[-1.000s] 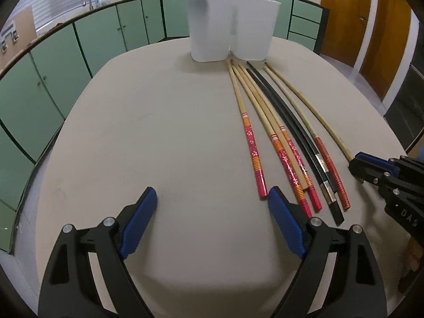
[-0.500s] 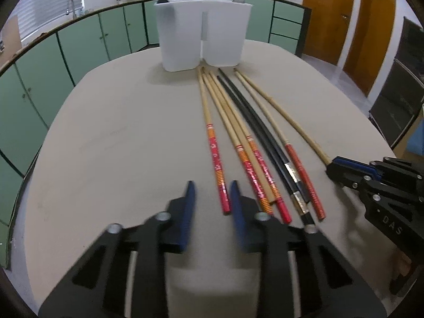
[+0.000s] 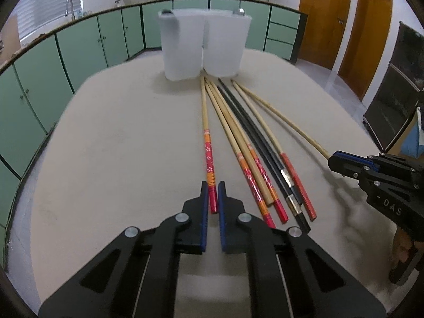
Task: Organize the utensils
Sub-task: 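Grasp a red-patterned chopstick with the left tool while the right tool grasps a plain wooden chopstick, then carry both chopsticks to the holder and insert them upright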
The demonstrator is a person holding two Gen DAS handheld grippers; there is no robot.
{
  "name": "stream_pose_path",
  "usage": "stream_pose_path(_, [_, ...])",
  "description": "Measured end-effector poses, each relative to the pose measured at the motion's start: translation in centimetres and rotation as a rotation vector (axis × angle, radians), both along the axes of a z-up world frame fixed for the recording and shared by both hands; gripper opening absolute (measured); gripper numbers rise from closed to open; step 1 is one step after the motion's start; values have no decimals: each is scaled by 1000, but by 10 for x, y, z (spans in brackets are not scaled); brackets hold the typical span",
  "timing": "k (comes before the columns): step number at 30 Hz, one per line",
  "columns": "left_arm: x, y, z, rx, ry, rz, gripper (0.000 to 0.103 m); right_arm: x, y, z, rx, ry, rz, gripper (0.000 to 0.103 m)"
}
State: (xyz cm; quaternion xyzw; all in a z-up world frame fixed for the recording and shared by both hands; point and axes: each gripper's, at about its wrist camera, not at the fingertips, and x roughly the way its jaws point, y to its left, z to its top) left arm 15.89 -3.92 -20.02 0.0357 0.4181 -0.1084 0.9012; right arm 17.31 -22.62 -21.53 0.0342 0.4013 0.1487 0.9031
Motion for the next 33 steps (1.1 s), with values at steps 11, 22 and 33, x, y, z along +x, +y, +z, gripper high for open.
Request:
stream_pose_path(11, [-6, 12, 68, -10, -172, 8, 5, 3, -13, 50, 45, -108, -5, 7])
stream_pose_path(22, [15, 12, 120, -13, -310, -18, 5, 27, -22, 108, 63, -231, 21, 7])
stream_pose_path(33, [47, 13, 169, -47, -396, -58, 5, 71, -26, 161, 47, -288, 75, 7])
